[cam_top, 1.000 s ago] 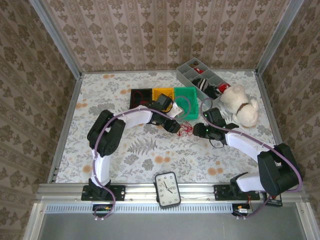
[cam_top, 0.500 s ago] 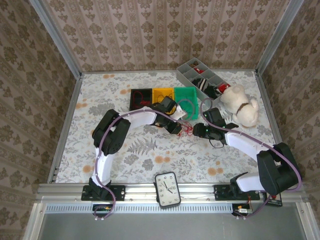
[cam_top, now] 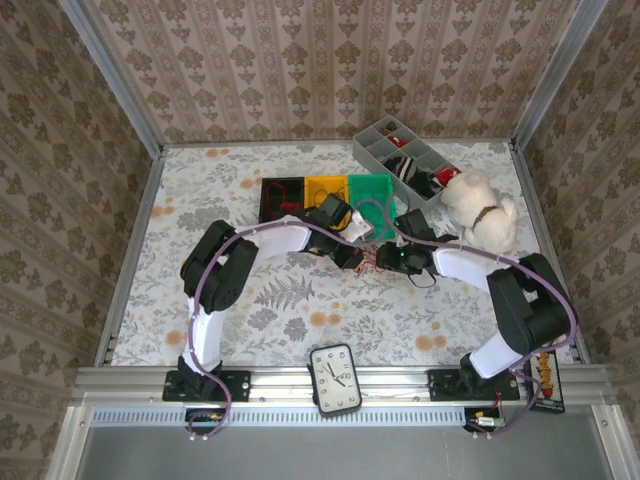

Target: Untangle the cables

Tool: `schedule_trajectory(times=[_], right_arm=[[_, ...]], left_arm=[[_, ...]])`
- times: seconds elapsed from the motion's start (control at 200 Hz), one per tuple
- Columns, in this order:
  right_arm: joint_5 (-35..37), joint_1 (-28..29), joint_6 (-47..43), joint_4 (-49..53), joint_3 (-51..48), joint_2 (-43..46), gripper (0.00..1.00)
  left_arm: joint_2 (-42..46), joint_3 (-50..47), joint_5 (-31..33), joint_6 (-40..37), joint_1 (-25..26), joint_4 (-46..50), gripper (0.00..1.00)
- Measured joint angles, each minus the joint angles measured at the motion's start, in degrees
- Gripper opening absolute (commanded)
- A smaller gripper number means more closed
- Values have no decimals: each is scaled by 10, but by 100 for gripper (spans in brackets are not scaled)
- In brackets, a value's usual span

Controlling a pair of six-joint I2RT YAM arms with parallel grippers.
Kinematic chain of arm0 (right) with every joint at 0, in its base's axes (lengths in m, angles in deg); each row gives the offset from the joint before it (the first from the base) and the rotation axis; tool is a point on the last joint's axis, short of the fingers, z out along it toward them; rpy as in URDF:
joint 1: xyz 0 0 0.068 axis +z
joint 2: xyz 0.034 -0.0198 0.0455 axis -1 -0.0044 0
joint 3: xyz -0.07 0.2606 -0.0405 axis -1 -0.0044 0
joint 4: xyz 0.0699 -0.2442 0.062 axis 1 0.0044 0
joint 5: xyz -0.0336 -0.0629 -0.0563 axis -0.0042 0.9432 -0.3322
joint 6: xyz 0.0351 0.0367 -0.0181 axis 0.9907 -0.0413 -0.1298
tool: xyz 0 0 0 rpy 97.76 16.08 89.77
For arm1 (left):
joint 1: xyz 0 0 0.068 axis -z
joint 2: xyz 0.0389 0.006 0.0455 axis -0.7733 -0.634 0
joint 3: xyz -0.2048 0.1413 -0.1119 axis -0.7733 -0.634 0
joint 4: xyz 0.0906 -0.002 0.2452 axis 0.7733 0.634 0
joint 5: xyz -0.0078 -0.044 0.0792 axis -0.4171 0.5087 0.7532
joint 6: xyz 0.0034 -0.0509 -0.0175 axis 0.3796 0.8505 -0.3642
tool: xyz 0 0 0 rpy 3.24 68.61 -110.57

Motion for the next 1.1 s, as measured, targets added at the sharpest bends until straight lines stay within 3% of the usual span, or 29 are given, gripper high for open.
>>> schedule_trajectory(times=[0.16, 0.22, 0.39, 0.69, 0.925, 1.1], right_arm=[[12, 13, 6, 23, 34, -36, 16], [23, 13, 11, 34, 39, -40, 12], [38, 12, 17, 50, 45, -41, 10], [42, -10, 31, 55, 41, -38, 10], [42, -14, 39, 54, 35, -33, 10], [42, -14, 39, 52, 28, -26, 11]], left_arm=[[32, -27, -15, 10, -8, -17, 0], [52, -43, -23, 14, -17, -26, 0], [132, -89, -54, 40, -64, -54, 0], [276, -172, -94, 105, -202, -121, 0], [321, -211, -92, 167, -290, -180, 0], [310, -201, -48, 177, -300, -189, 0]])
